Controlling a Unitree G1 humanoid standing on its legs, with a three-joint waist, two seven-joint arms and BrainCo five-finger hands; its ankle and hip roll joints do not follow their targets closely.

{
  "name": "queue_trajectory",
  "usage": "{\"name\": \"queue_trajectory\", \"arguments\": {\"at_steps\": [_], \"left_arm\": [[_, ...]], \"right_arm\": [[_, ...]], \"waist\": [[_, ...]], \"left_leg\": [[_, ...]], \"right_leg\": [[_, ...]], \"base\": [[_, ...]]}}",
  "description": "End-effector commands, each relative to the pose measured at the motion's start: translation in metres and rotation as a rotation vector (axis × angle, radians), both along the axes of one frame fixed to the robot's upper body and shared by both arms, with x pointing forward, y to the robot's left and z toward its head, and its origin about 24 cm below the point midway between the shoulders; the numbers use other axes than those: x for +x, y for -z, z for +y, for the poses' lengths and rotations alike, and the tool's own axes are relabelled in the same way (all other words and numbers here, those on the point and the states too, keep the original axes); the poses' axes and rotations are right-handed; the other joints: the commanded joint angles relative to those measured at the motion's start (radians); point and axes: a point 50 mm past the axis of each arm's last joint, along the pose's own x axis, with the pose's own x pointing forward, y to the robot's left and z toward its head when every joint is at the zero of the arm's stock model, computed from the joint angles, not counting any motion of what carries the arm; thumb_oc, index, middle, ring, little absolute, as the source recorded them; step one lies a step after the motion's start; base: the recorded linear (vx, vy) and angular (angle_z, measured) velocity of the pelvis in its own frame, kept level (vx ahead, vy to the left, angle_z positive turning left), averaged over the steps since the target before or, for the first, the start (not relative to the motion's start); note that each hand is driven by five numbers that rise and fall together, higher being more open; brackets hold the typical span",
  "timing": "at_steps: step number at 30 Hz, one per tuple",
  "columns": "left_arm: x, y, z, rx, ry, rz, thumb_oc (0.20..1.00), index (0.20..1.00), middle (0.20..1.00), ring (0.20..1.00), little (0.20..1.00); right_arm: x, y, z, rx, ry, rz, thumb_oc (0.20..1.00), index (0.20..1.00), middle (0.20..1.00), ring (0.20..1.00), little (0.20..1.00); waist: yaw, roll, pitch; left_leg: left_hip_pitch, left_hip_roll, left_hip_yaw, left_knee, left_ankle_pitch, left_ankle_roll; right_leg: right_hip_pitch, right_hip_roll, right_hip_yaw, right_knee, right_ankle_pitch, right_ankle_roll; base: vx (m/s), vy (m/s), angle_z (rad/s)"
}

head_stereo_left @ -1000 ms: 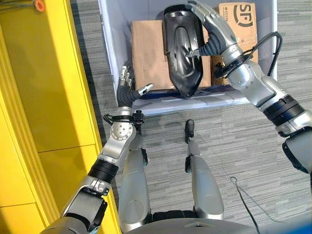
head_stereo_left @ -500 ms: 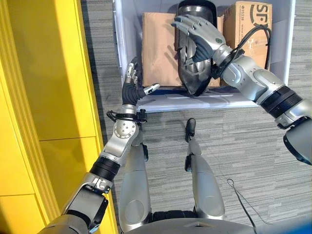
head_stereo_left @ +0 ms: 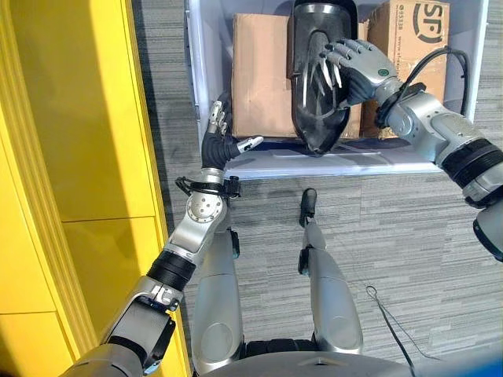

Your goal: Move parts from the plastic box to the shelf.

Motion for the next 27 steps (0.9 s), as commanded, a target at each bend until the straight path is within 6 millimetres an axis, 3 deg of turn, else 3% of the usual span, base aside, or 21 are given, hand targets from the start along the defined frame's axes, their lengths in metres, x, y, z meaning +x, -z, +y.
{"name": "queue_trajectory", "arguments": {"at_steps": [1, 12, 27], "left_arm": [[-0.004, -0.019, 0.001, 0.018, 0.008, -0.099, 1.000, 1.000, 1.000, 1.000, 1.000], [-0.003, -0.020, -0.001, 0.019, 0.012, -0.099, 1.000, 1.000, 1.000, 1.000, 1.000], [-0.004, -0.021, -0.003, 0.014, 0.019, -0.100, 1.000, 1.000, 1.000, 1.000, 1.000]], "right_arm": [[-0.003, -0.038, -0.013, -0.114, 0.045, -0.134, 1.000, 1.000, 1.000, 1.000, 1.000], [-0.001, -0.024, -0.005, -0.271, 0.044, -0.110, 1.000, 1.000, 1.000, 1.000, 1.000], [0.006, 0.019, 0.016, -0.385, 0.025, 0.034, 1.000, 1.000, 1.000, 1.000, 1.000]], "waist": [[0.015, -0.028, -0.004], [0.021, -0.023, -0.004], [0.032, -0.025, -0.004]], "left_leg": [[0.012, -0.019, -0.008, 0.080, -0.100, -0.011], [-0.018, -0.024, -0.017, 0.084, -0.099, -0.010], [-0.066, -0.033, -0.031, 0.101, -0.111, -0.008]], "right_leg": [[0.006, -0.041, 0.018, 0.113, -0.030, 0.021], [-0.012, -0.044, 0.008, 0.115, -0.034, 0.022], [-0.039, -0.044, -0.011, 0.119, -0.040, 0.024]], "base": [[0.00, 0.000, 0.00], [0.00, 0.000, 0.00], [0.00, -0.003, 0.02]]}}
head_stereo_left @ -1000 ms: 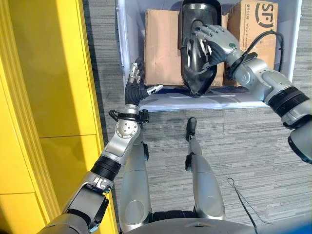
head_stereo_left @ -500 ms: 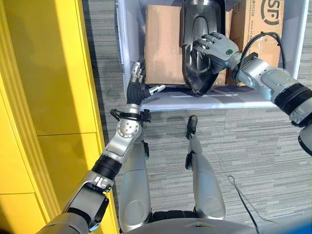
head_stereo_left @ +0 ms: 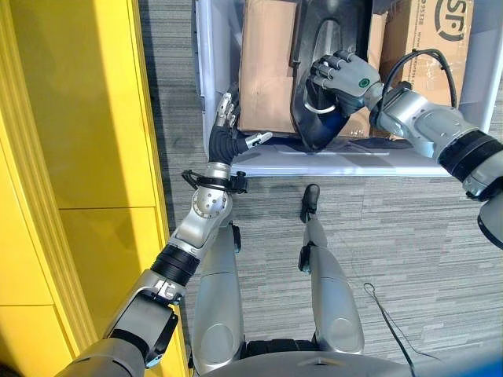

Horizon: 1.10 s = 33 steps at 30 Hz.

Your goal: Move parts from the plastic box to the shelf.

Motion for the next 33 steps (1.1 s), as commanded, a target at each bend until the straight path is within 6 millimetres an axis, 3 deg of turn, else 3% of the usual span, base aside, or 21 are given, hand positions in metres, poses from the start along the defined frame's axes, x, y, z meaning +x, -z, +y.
{"name": "queue_trajectory", "arguments": {"at_steps": [1, 7, 9, 14, 17, 22, 24, 27, 33], "left_arm": [[-0.006, -0.011, 0.010, 0.006, -0.026, -0.064, 1.000, 1.000, 1.000, 1.000, 1.000], [-0.005, -0.009, 0.014, 0.009, -0.037, -0.047, 1.000, 1.000, 1.000, 1.000, 1.000], [-0.005, -0.009, 0.015, 0.003, -0.047, -0.047, 1.000, 1.000, 1.000, 1.000, 1.000], [-0.005, -0.007, 0.016, -0.043, -0.066, -0.035, 1.000, 1.000, 1.000, 1.000, 1.000], [-0.006, -0.005, 0.016, -0.060, -0.065, -0.024, 1.000, 1.000, 1.000, 1.000, 1.000], [-0.008, -0.005, 0.014, -0.070, -0.059, -0.023, 1.000, 1.000, 1.000, 1.000, 1.000], [-0.008, -0.003, 0.011, -0.082, -0.055, -0.004, 1.000, 1.000, 1.000, 1.000, 1.000], [-0.007, -0.003, 0.007, -0.074, -0.047, 0.007, 1.000, 1.000, 1.000, 1.000, 1.000], [-0.004, -0.001, 0.003, -0.074, -0.054, 0.023, 1.000, 1.000, 1.000, 1.000, 1.000]], "right_arm": [[0.003, 0.015, 0.001, -0.128, 0.039, 0.084, 1.000, 1.000, 1.000, 1.000, 1.000], [0.009, 0.014, 0.012, -0.178, 0.069, 0.071, 1.000, 1.000, 1.000, 1.000, 1.000], [0.013, 0.009, 0.010, -0.098, 0.100, 0.053, 1.000, 1.000, 1.000, 1.000, 1.000], [0.024, -0.002, -0.010, 0.366, 0.221, 0.002, 1.000, 1.000, 1.000, 1.000, 1.000], [0.026, 0.000, -0.014, 0.487, 0.245, -0.006, 1.000, 1.000, 1.000, 1.000, 1.000], [0.028, 0.011, -0.036, 0.751, 0.343, -0.021, 1.000, 1.000, 1.000, 1.000, 1.000], [0.028, 0.026, -0.044, 1.030, 0.402, 0.003, 1.000, 1.000, 1.000, 1.000, 1.000], [0.028, 0.034, -0.040, 1.303, 0.401, 0.048, 1.000, 1.000, 1.000, 1.000, 1.000], [0.027, 0.044, -0.017, 1.598, 0.327, 0.144, 1.000, 1.000, 1.000, 1.000, 1.000]], "waist": [[0.015, -0.029, -0.002], [0.029, -0.032, -0.002], [0.029, -0.032, -0.002], [0.029, -0.030, -0.002], [0.030, -0.025, -0.002], [0.032, -0.011, -0.002], [0.033, -0.001, -0.002], [0.034, 0.004, -0.002], [0.037, 0.004, -0.002]], "left_leg": [[-0.016, -0.033, -0.006, 0.083, -0.104, -0.006], [-0.020, -0.036, -0.013, 0.083, -0.114, -0.006], [-0.022, -0.037, -0.015, 0.084, -0.115, -0.005], [-0.028, -0.038, -0.011, 0.086, -0.115, 0.002], [-0.027, -0.039, -0.010, 0.086, -0.116, 0.004], [-0.026, -0.040, -0.009, 0.088, -0.117, 0.007], [-0.026, -0.042, -0.007, 0.088, -0.117, 0.009], [-0.026, -0.044, -0.008, 0.094, -0.119, 0.010], [-0.021, -0.040, -0.007, 0.097, -0.119, 0.011]], "right_leg": [[-0.011, -0.046, 0.012, 0.118, -0.031, 0.025], [-0.007, -0.048, 0.000, 0.119, -0.038, 0.026], [-0.007, -0.048, -0.002, 0.119, -0.038, 0.026], [-0.013, -0.045, -0.004, 0.123, -0.035, 0.023], [-0.014, -0.045, -0.001, 0.124, -0.035, 0.022], [-0.016, -0.046, -0.001, 0.125, -0.033, 0.021], [-0.020, -0.046, 0.002, 0.127, -0.033, 0.021], [-0.018, -0.045, 0.002, 0.128, -0.034, 0.020], [-0.016, -0.044, 0.001, 0.132, -0.035, 0.019]], "base": [[0.00, 0.000, 0.00], [0.00, 0.004, 0.05], [0.01, 0.004, 0.04], [0.00, 0.015, 0.03], [0.00, 0.000, 0.00], [0.00, 0.007, 0.00], [-0.02, 0.040, -0.01], [0.00, 0.000, 0.00], [0.00, 0.000, 0.00]]}}
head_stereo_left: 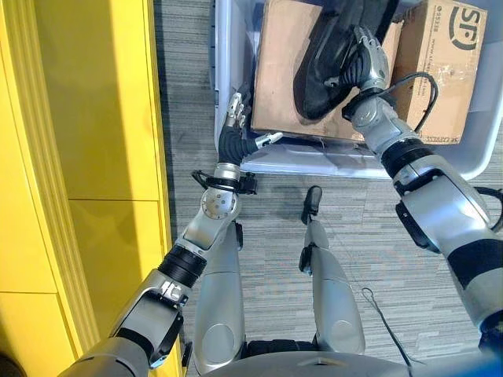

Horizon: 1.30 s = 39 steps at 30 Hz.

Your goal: Move parts from the plastic box to the shelf.

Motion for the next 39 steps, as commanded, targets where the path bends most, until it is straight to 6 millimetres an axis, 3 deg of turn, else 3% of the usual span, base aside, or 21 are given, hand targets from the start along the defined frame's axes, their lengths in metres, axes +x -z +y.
{"name": "queue_trajectory", "arguments": {"at_steps": [1, 3, 5, 9, 11, 17, 20, 26, 29, 39], "left_arm": [[0.000, 0.002, 0.020, -0.045, -0.092, 0.013, 1.000, 1.000, 1.000, 1.000, 1.000], [0.001, 0.003, 0.017, -0.043, -0.098, 0.025, 1.000, 1.000, 1.000, 1.000, 1.000], [0.001, 0.004, 0.017, -0.042, -0.100, 0.026, 1.000, 1.000, 1.000, 1.000, 1.000], [0.002, 0.008, 0.019, -0.047, -0.136, 0.053, 1.000, 1.000, 1.000, 1.000, 1.000], [0.002, 0.010, 0.027, -0.089, -0.189, 0.069, 1.000, 1.000, 1.000, 1.000, 1.000], [0.001, 0.013, 0.039, -0.124, -0.255, 0.080, 1.000, 1.000, 1.000, 1.000, 1.000], [-0.001, 0.016, 0.044, -0.128, -0.301, 0.094, 1.000, 1.000, 1.000, 1.000, 1.000], [-0.003, 0.018, 0.046, -0.135, -0.328, 0.105, 1.000, 1.000, 1.000, 1.000, 1.000], [-0.005, 0.020, 0.049, -0.115, -0.348, 0.120, 1.000, 1.000, 1.000, 1.000, 1.000], [-0.009, 0.024, 0.051, -0.093, -0.339, 0.131, 1.000, 1.000, 1.000, 1.000, 1.000]], "right_arm": [[-0.001, 0.040, -0.009, 0.195, 0.000, 0.125, 1.000, 1.000, 1.000, 1.000, 1.000], [-0.004, 0.052, 0.015, 0.360, -0.083, 0.147, 1.000, 1.000, 1.000, 1.000, 1.000], [-0.005, 0.055, 0.020, 0.403, -0.094, 0.146, 1.000, 1.000, 1.000, 1.000, 1.000], [-0.012, 0.065, 0.040, 0.774, -0.151, 0.121, 1.000, 1.000, 1.000, 1.000, 1.000], [-0.021, 0.060, 0.059, 1.093, -0.249, 0.046, 1.000, 1.000, 1.000, 1.000, 1.000], [-0.041, 0.048, 0.085, 1.243, -0.398, -0.035, 1.000, 1.000, 1.000, 1.000, 1.000], [-0.068, 0.044, 0.108, 1.437, -0.550, -0.068, 1.000, 1.000, 1.000, 1.000, 1.000], [-0.092, 0.031, 0.118, 1.574, -0.713, -0.115, 1.000, 1.000, 1.000, 1.000, 1.000], [-0.109, 0.014, 0.117, 1.606, -0.856, -0.175, 1.000, 1.000, 1.000, 1.000, 1.000], [-0.133, -0.016, 0.083, 1.525, -1.007, -0.384, 1.000, 1.000, 1.000, 1.000, 1.000]], "waist": [[0.012, -0.001, 0.005], [0.013, -0.003, 0.005], [0.012, -0.005, 0.005], [0.010, -0.013, 0.005], [0.006, -0.024, 0.005], [0.002, -0.041, 0.005], [0.000, -0.059, 0.005], [-0.002, -0.069, 0.005], [-0.006, -0.072, 0.005], [-0.023, -0.073, 0.005]], "left_leg": [[0.015, -0.030, 0.020, 0.065, -0.119, 0.012], [0.021, -0.029, 0.020, 0.063, -0.115, 0.011], [0.024, -0.029, 0.020, 0.062, -0.115, 0.011], [0.036, -0.025, 0.020, 0.066, -0.118, 0.010], [0.047, -0.021, 0.023, 0.066, -0.118, 0.007], [0.055, -0.018, 0.023, 0.069, -0.118, 0.005], [0.071, -0.015, 0.022, 0.073, -0.121, 0.006], [0.090, -0.013, 0.025, 0.069, -0.120, 0.008], [0.101, -0.013, 0.032, 0.067, -0.120, 0.010], [0.128, -0.010, 0.045, 0.063, -0.122, 0.013]], "right_leg": [[-0.008, -0.042, 0.029, 0.124, -0.034, 0.020], [0.000, -0.041, 0.026, 0.123, -0.033, 0.019], [0.004, -0.041, 0.026, 0.122, -0.033, 0.019], [0.019, -0.039, 0.025, 0.123, -0.034, 0.017], [0.031, -0.038, 0.024, 0.121, -0.032, 0.018], [0.046, -0.039, 0.022, 0.118, -0.030, 0.017], [0.070, -0.040, 0.019, 0.115, -0.030, 0.017], [0.089, -0.043, 0.019, 0.111, -0.034, 0.017], [0.092, -0.045, 0.023, 0.111, -0.034, 0.013], [0.101, -0.043, 0.034, 0.115, -0.035, 0.013]], "base": [[0.00, 0.000, 0.00], [0.00, 0.000, 0.00], [0.00, 0.000, 0.00], [0.00, 0.000, 0.00], [0.00, 0.000, 0.00], [0.00, 0.000, 0.00], [0.00, 0.000, 0.00], [0.00, -0.002, 0.02], [0.00, -0.001, -0.02], [0.00, 0.000, 0.00]]}}
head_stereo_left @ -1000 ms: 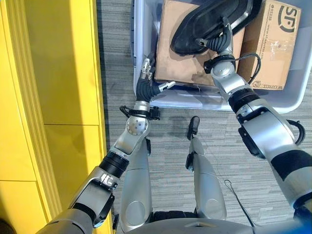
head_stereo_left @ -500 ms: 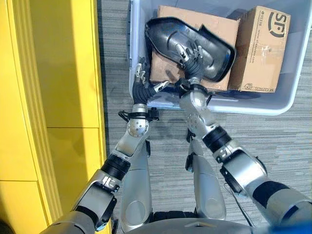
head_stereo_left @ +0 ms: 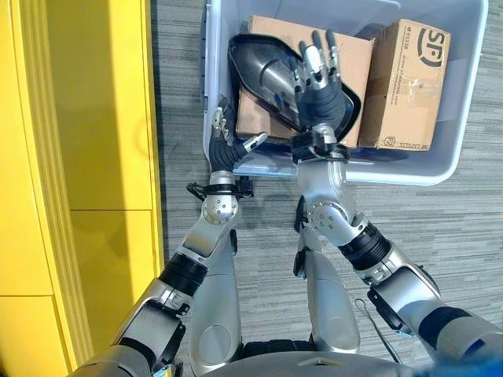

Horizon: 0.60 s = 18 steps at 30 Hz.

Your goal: Move parts from the plastic box to the shelf.

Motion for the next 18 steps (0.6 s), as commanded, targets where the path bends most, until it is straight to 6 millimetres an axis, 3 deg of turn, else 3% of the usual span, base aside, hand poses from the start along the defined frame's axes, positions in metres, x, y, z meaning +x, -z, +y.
{"name": "queue_trajectory", "arguments": {"at_steps": [1, 13, 18], "left_arm": [[-0.006, 0.006, 0.036, 0.002, -0.129, 0.013, 1.000, 1.000, 1.000, 1.000, 1.000], [-0.007, 0.000, 0.030, -0.074, -0.055, -0.010, 1.000, 1.000, 1.000, 1.000, 1.000], [-0.009, -0.014, 0.021, -0.168, 0.017, -0.077, 1.000, 1.000, 1.000, 1.000, 1.000]], "right_arm": [[-0.011, -0.025, -0.019, 0.094, 0.046, -0.156, 1.000, 1.000, 1.000, 1.000, 1.000], [-0.026, -0.030, -0.087, 0.114, 0.322, -0.255, 1.000, 1.000, 1.000, 1.000, 1.000], [-0.037, -0.027, -0.109, -0.033, 0.490, -0.316, 1.000, 1.000, 1.000, 1.000, 1.000]], "waist": [[0.007, -0.040, 0.005], [-0.042, -0.047, 0.005], [-0.068, -0.049, 0.005]], "left_leg": [[0.073, -0.009, 0.044, 0.035, -0.109, 0.006], [0.124, 0.010, 0.067, 0.033, -0.104, 0.001], [0.147, 0.023, 0.075, 0.028, -0.103, -0.005]], "right_leg": [[0.037, -0.039, 0.037, 0.094, -0.026, 0.011], [0.049, -0.029, 0.062, 0.110, -0.025, 0.006], [0.046, -0.013, 0.075, 0.125, -0.035, 0.002]], "base": [[0.00, 0.000, 0.00], [0.00, -0.018, -0.08], [0.00, -0.039, -0.11]]}}
